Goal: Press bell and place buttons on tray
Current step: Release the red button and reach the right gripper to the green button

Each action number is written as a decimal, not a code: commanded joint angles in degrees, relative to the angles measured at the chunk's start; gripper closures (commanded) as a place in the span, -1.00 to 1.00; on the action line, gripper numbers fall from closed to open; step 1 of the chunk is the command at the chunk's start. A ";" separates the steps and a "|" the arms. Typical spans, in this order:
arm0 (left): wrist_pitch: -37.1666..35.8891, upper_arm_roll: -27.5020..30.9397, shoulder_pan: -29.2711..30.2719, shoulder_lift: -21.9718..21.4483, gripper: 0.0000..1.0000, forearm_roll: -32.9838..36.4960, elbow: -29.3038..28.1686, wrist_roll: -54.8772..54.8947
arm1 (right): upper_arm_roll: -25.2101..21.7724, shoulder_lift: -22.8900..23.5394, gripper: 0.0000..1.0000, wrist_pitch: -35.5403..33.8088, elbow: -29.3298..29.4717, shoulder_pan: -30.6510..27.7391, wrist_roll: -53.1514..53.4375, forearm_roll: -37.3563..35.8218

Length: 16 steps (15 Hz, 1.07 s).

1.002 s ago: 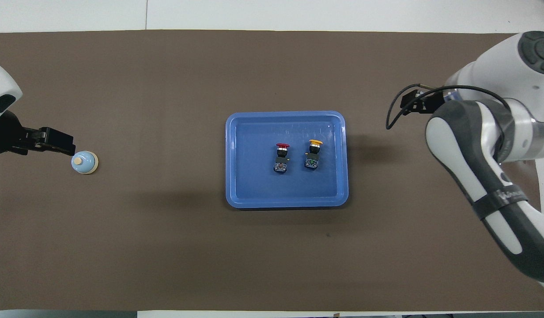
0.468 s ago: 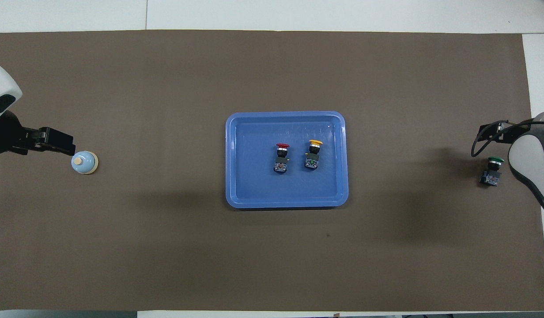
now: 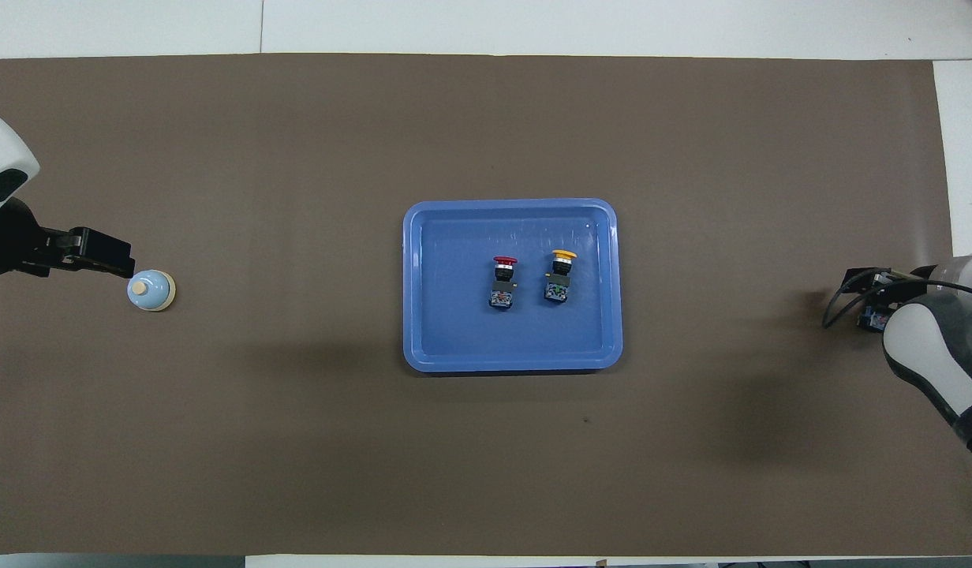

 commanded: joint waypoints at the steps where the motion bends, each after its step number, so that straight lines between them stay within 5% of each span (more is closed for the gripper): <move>1: 0.86 0.09 -0.10 -1.11 -1.00 1.02 -1.15 -0.06 | 1.02 -0.96 -0.55 2.78 -3.34 -2.72 -2.92 0.35; 4: 0.86 0.09 -0.10 -1.11 -1.00 1.02 -1.15 -0.06 | 1.02 -0.96 0.18 2.08 -3.34 -2.72 -3.27 0.35; 6: 0.86 0.09 -0.10 -1.11 -1.00 1.02 -1.15 -0.06 | 1.02 -1.05 0.84 1.72 -3.34 -2.63 -3.88 0.35; 7: 0.86 0.09 -0.10 -1.11 -1.00 1.02 -1.15 -0.06 | 1.02 -1.05 1.00 1.64 -3.34 -2.54 -3.88 0.35; 12: 0.86 0.09 -0.10 -1.11 -1.00 1.02 -1.15 -0.06 | 1.28 -1.05 1.00 -2.04 -1.16 -2.02 -3.54 0.35; 16: 0.86 0.09 -0.10 -1.11 -1.00 1.02 -1.15 -0.06 | 2.34 -0.87 1.00 -14.41 8.67 4.55 3.11 1.05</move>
